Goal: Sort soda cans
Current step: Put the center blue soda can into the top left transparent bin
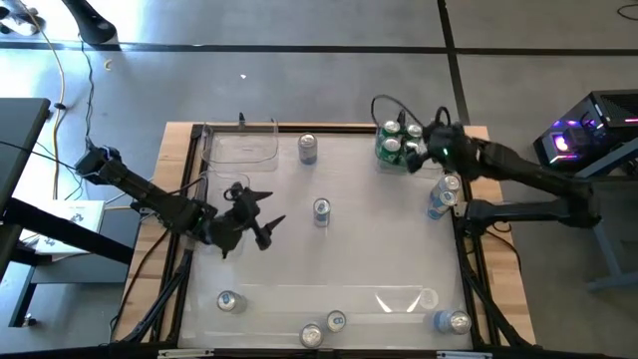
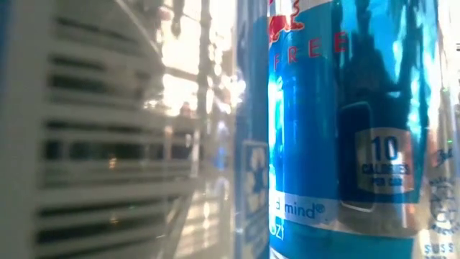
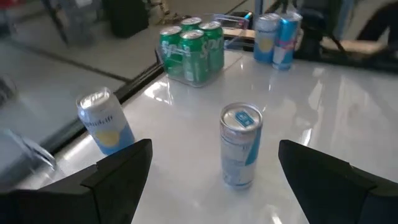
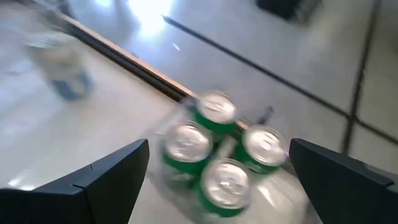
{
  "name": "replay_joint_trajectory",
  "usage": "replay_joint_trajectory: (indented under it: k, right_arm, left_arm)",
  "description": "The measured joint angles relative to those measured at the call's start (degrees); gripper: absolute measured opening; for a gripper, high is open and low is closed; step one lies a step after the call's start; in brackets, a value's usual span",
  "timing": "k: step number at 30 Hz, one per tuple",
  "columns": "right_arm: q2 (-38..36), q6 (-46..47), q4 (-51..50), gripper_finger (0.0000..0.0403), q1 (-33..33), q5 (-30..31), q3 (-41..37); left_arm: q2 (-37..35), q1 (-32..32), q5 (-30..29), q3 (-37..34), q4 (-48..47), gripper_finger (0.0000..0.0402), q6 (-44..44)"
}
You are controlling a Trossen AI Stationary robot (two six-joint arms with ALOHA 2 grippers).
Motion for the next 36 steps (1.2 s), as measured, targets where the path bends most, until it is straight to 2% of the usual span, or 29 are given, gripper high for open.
replay_joint_trajectory:
  k: [2,4,8,11,14,17,19,21,26,31,36]
  right_arm:
    - [-1.88,0.51,1.84,0.0385,5.68,2.52,-1.7]
    - [-3.21,1.39,4.82,0.0385,11.43,4.96,-4.23]
    - [-3.63,3.48,16.76,0.0385,23.42,8.98,-13.16]
    - [-1.81,2.4,31.39,0.0385,30.85,12.91,-21.94]
    - [0.1,2.8,44.72,0.0385,36.1,16.22,-27.73]
    - [1.58,2.34,52.62,0.0385,39.97,17.13,-30.67]
    - [2.33,2.5,54.77,0.0385,41.79,18.46,-31.17]
    - [2.84,2.81,54.63,0.0385,43.38,20.06,-31.24]
    - [3.08,2.99,54.68,0.0385,45.9,21.79,-31.26]
    - [3.08,4.29,54.22,0.0385,47.05,22.55,-31.26]
    - [3.08,4.32,54.11,0.0385,47.64,22.53,-31.26]
  left_arm:
    - [0.0,2.78,2.49,0.0,0.92,0.0349,-3.3]
    - [0.34,6.36,8.72,0.0,2.64,0.0349,-3.63]
    - [0.61,14.41,17.78,0.36,7.0,0.0349,1.18]
    - [1.34,20.51,25.19,3.05,7.29,0.0349,7.99]
    - [3.27,24.62,39.23,7.1,7.54,0.0346,18.15]
    - [6.12,26.01,56.18,9.17,8.5,0.0339,33.44]
    - [8.37,26.07,60.64,9.16,10.74,0.0335,37.91]
    - [11.24,25.89,60.63,9.16,13.61,0.0332,37.96]
    - [18.45,26.17,52.39,9.14,17.4,0.0331,28.87]
    - [23.69,25.47,51.4,9.11,18.06,0.0331,31.13]
    - [27.03,24.36,43.63,9.11,22.1,0.0331,30.79]
